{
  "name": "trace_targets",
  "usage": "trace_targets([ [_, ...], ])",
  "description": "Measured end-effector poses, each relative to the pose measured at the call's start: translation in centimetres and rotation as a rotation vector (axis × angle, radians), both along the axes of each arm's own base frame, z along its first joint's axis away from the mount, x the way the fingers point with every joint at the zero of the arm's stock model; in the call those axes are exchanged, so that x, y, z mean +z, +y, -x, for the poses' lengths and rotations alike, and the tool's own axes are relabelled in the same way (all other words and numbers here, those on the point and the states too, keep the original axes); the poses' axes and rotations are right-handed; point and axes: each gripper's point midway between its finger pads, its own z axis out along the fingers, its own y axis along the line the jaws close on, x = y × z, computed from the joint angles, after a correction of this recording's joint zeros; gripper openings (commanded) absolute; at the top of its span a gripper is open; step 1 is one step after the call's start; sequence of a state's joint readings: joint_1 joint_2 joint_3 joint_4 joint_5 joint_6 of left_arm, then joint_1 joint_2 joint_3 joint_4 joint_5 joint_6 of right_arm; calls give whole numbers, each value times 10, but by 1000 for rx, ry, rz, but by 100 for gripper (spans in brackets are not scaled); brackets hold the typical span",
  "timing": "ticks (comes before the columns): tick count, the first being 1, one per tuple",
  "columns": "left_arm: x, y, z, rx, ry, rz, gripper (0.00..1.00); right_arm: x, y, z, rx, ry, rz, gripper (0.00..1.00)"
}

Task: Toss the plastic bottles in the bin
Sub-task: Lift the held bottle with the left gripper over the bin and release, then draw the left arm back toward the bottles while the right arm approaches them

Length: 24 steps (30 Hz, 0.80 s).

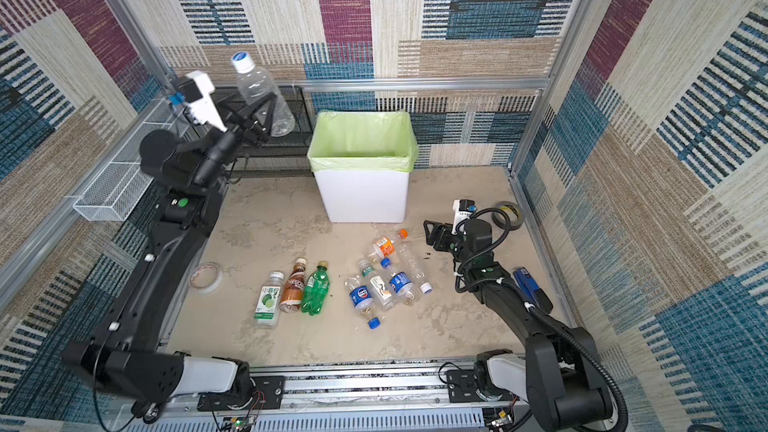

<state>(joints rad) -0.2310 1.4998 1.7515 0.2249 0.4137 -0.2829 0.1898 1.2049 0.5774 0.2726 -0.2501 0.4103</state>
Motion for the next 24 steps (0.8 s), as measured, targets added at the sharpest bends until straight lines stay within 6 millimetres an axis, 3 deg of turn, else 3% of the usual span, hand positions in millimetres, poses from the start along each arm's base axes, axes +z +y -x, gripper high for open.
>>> trace_targets([
  [3,-29,-30,-37,-20,140,-71,100,2,9,0,21,-1,1,80],
  [6,-67,-33,-60,12,268,-126,100,5,7,-1,4,-9,8,81],
  [9,-92,-32,-65,33,343,-178,100,6,4,-2,-8,-13,23,81],
  [16,-105,-16,-45,83,362,-261,98,0,6,-11,0,16,54,81],
  [24,-126,33,3,228,393,-328,99,-9,11,-23,71,51,190,86],
])
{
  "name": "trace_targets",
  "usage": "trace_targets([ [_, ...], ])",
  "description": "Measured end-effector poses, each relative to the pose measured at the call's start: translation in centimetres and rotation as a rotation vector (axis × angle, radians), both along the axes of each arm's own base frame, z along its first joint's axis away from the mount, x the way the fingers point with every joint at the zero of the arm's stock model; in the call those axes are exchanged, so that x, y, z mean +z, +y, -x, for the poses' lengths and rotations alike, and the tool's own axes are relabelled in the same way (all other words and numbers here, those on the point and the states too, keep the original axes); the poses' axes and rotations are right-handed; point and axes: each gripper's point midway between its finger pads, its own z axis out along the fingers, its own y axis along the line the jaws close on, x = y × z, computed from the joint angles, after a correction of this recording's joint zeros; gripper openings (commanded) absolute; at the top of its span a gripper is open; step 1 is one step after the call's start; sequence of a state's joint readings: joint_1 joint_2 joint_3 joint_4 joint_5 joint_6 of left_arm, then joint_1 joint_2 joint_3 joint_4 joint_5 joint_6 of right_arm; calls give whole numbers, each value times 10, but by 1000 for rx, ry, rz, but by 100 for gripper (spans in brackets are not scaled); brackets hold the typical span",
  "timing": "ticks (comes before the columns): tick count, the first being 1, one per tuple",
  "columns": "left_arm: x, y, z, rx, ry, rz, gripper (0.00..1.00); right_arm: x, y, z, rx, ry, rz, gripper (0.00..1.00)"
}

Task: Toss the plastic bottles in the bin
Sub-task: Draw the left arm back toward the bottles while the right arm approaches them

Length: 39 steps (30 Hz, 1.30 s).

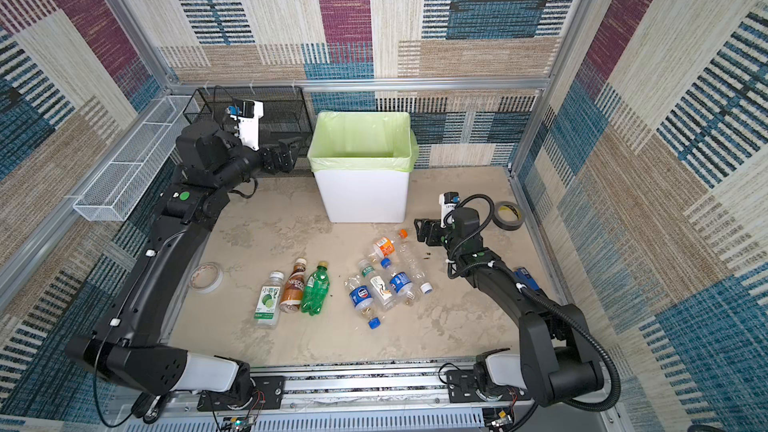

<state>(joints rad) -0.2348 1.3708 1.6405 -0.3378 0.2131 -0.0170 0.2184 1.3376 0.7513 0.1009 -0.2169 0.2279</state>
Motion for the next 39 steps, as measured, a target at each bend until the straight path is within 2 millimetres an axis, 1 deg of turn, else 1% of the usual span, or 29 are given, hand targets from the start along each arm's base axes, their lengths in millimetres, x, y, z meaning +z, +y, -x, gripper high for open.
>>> trace_targets([
  [2,-10,7,17,15,-4,-30,99,-2,1,-2,25,12,47,86],
  [4,-27,20,32,60,1,-56,99,-4,3,-1,57,34,79,87],
  [6,-46,39,42,131,12,-69,99,-3,7,1,96,54,95,88],
  [9,-79,63,52,211,29,-80,99,5,16,2,158,84,76,89],
  [12,-106,74,57,246,43,-86,99,28,27,0,221,86,30,90],
  [14,-122,75,61,245,39,-83,98,52,31,-2,262,55,-32,90],
  [16,-132,74,62,234,38,-75,94,72,25,-4,265,36,-99,91],
  [17,-135,75,62,236,39,-73,92,80,22,-4,259,30,-125,91],
  [19,-133,77,59,248,28,-71,89,95,19,-4,256,17,-171,92],
  [21,-132,85,53,297,35,-81,87,103,14,-3,267,22,-247,88],
  [24,-134,93,47,335,61,-92,85,92,-6,-13,182,91,-322,88],
  [25,-134,94,46,338,65,-92,85,88,-8,-14,163,113,-322,88],
  [26,-133,94,47,340,63,-91,85,88,-10,-16,142,125,-308,88],
  [27,-131,94,49,338,59,-85,85,93,-13,-23,116,110,-267,89],
  [29,-128,93,54,332,44,-74,85,102,-21,-34,93,50,-187,89],
  [30,-128,93,56,332,39,-71,85,102,-28,-38,72,20,-138,91],
  [33,-127,93,57,333,37,-65,83,100,-38,-38,66,-80,-34,93],
  [34,-127,93,56,331,40,-61,83,102,-40,-39,65,-119,-13,92],
  [36,-130,90,55,318,52,-54,82,114,-44,-48,57,-199,2,92],
  [39,-135,85,52,294,68,-41,81,128,-55,-70,23,-289,17,92],
])
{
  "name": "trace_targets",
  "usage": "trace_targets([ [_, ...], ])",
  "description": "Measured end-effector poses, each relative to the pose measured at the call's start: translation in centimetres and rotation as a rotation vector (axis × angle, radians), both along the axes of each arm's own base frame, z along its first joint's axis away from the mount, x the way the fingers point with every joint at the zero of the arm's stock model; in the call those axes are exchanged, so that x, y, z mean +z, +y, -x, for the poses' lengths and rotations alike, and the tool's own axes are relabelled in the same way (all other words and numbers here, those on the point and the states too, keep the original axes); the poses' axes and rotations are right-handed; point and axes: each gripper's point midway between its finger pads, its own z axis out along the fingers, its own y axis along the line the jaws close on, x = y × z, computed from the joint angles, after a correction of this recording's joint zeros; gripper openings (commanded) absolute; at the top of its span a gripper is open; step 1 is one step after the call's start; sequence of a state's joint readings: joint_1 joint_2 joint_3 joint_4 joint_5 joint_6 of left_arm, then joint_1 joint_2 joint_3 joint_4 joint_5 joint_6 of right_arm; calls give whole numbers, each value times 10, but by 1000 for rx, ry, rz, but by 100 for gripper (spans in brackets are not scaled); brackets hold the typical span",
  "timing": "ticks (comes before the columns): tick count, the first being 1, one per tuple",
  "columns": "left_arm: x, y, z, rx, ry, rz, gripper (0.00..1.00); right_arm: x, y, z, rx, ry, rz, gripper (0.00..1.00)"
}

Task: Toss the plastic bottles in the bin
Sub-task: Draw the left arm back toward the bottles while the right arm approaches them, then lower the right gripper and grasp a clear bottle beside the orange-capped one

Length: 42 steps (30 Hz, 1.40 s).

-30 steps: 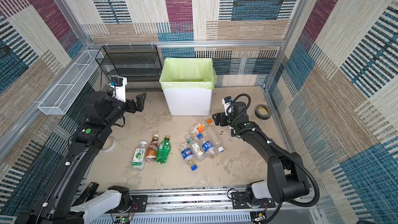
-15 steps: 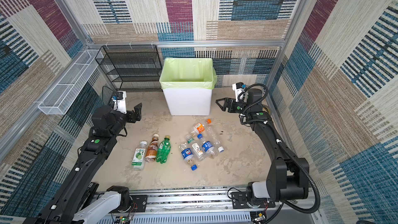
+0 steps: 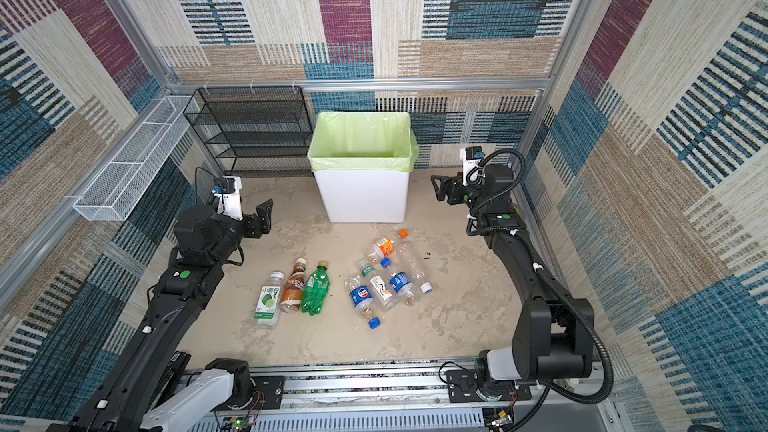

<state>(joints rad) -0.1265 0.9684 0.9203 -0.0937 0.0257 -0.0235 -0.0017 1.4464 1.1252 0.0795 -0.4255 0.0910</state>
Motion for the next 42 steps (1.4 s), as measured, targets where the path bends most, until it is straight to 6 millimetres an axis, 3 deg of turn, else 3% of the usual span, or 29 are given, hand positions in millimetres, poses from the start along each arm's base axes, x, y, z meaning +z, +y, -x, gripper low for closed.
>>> trace_targets([
  [7,-3,-10,-1,-49,15,40,77,-28,-7,-36,-9,-18,27,91],
  [11,-4,-12,-2,-56,18,46,77,-49,-13,-38,-8,11,32,91],
  [18,-14,-17,-11,-79,38,48,76,-102,-14,-1,-8,175,39,89],
  [25,-23,-23,-15,-106,65,52,75,-129,-6,40,8,310,-45,87],
  [32,-23,-24,-14,-112,64,49,75,-141,-1,75,9,374,-82,85],
  [39,-14,-18,-14,-81,70,42,74,-169,12,91,2,485,-62,85],
  [42,-23,-17,-9,-70,102,52,74,-184,25,98,20,544,-36,87],
])
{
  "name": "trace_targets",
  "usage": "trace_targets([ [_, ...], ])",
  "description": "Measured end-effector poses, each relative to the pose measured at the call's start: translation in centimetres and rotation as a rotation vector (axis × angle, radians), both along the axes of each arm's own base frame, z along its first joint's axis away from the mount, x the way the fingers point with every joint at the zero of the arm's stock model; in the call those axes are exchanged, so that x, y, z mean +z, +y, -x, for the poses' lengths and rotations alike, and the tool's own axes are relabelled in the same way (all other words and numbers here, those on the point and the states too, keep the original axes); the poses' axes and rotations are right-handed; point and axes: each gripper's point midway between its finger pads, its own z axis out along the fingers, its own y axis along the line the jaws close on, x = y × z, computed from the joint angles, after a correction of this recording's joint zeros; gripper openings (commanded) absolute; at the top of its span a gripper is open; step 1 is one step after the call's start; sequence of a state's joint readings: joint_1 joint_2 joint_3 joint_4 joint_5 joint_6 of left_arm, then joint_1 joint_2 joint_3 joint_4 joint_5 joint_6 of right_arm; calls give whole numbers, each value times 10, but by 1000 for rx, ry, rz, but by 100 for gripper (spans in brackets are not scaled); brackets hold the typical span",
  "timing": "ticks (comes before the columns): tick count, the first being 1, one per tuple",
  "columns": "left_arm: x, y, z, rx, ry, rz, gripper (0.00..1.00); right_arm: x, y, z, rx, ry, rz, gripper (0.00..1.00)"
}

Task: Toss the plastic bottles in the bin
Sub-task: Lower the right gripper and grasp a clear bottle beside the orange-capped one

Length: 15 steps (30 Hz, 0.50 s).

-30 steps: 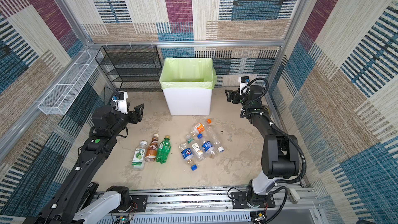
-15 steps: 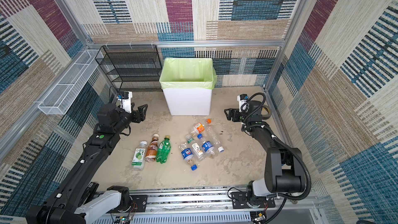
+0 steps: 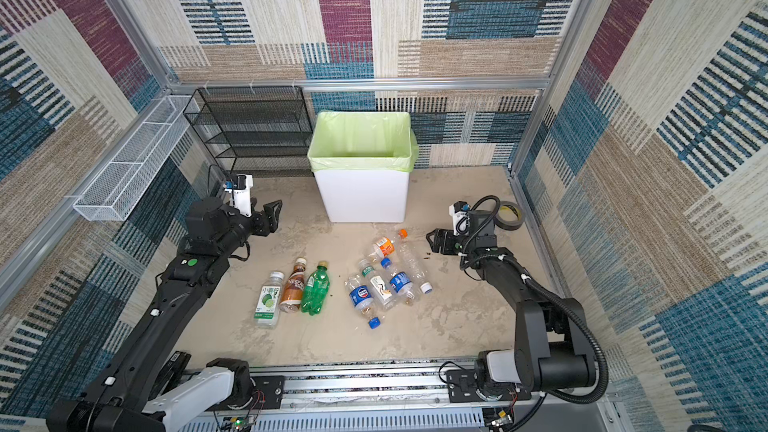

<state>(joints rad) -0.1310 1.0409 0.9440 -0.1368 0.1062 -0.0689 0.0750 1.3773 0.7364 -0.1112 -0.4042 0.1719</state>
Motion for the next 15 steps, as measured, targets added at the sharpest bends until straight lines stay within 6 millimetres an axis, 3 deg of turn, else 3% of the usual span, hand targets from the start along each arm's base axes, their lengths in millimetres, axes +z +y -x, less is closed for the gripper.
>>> trace_targets([
  [5,-25,5,10,30,79,16,74,-4,24,7,66,34,26,89],
  [10,-36,5,7,40,120,33,74,-5,46,25,138,46,42,90],
  [15,-48,1,2,27,162,46,74,-28,54,37,165,107,78,90],
])
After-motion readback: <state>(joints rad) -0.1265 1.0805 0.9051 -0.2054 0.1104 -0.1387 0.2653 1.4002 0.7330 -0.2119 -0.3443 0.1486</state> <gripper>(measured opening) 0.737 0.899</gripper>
